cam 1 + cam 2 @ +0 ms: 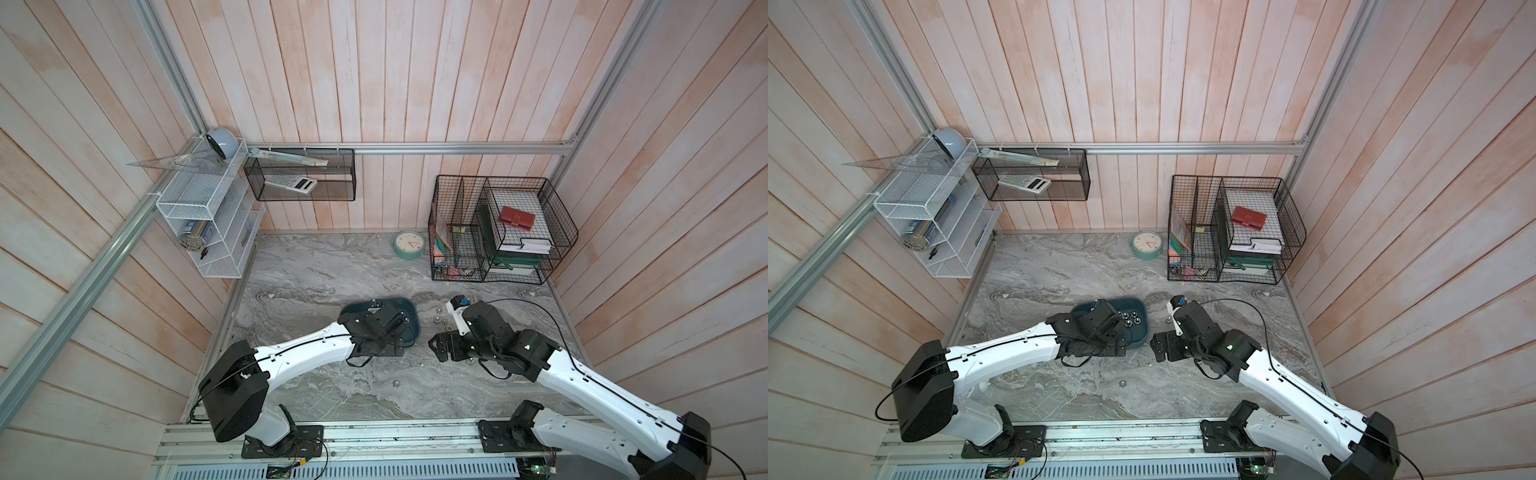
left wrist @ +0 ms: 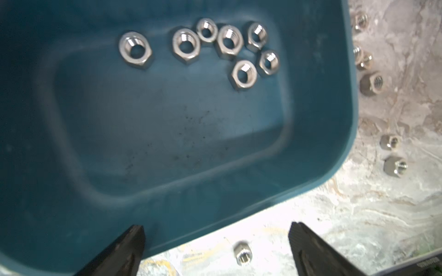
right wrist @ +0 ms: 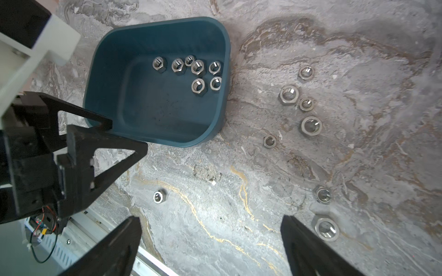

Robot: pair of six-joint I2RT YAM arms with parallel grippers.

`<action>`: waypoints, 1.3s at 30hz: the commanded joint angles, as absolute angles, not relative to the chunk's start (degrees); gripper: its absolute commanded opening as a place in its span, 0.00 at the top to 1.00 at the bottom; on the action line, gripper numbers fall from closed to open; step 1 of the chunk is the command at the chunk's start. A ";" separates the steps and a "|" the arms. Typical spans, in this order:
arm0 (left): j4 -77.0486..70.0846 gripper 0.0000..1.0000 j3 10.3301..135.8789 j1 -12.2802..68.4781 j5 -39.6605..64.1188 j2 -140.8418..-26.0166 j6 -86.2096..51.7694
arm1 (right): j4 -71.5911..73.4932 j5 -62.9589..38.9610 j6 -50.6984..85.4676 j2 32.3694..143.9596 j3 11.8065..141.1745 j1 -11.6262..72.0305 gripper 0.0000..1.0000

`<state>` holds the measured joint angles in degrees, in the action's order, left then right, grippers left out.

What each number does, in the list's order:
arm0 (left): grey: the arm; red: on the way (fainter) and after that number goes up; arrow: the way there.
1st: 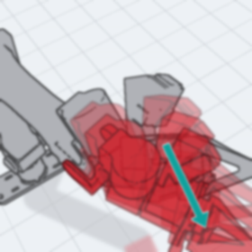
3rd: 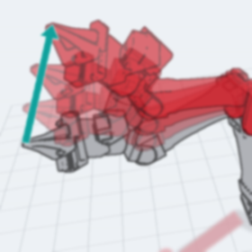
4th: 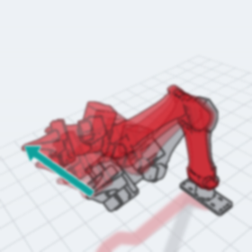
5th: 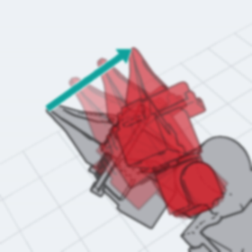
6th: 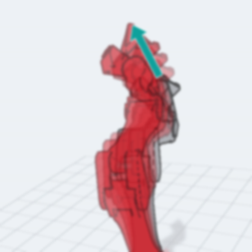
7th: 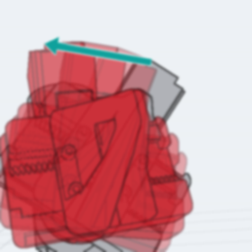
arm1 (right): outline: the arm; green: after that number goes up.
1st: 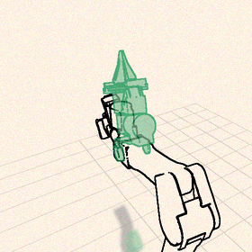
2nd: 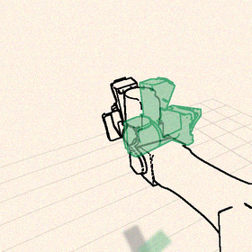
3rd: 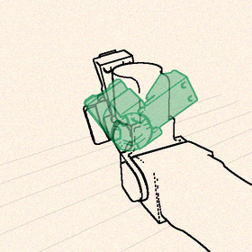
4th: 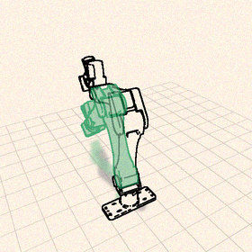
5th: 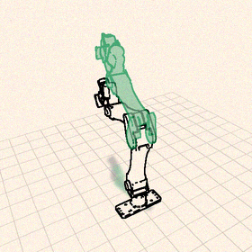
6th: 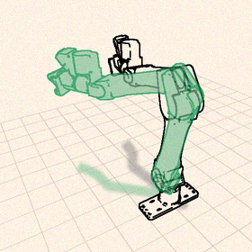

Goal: Put the nuts on the desktop into the storage box
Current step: Move the storage box to the center of the board.

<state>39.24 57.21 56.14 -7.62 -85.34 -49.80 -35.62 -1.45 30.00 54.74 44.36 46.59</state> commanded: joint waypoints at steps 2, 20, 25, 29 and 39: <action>40.74 0.02 55.70 62.38 -11.65 -84.22 -55.22 | -36.08 -2.22 30.54 52.87 43.31 47.72 0.02; 47.27 0.14 62.68 68.29 -15.99 -86.48 -56.01 | -37.38 -0.29 31.73 48.74 40.86 47.86 0.02; 46.76 0.30 62.36 70.35 -15.03 -86.68 -57.46 | -38.42 0.74 31.99 46.91 40.02 47.90 0.02; 44.43 0.42 60.12 70.66 -13.30 -87.62 -58.69 | -39.59 2.08 31.90 45.23 39.57 47.90 0.02; 40.22 0.47 54.83 69.82 -12.75 -90.11 -59.32 | -41.13 2.80 31.40 42.81 38.77 47.90 0.02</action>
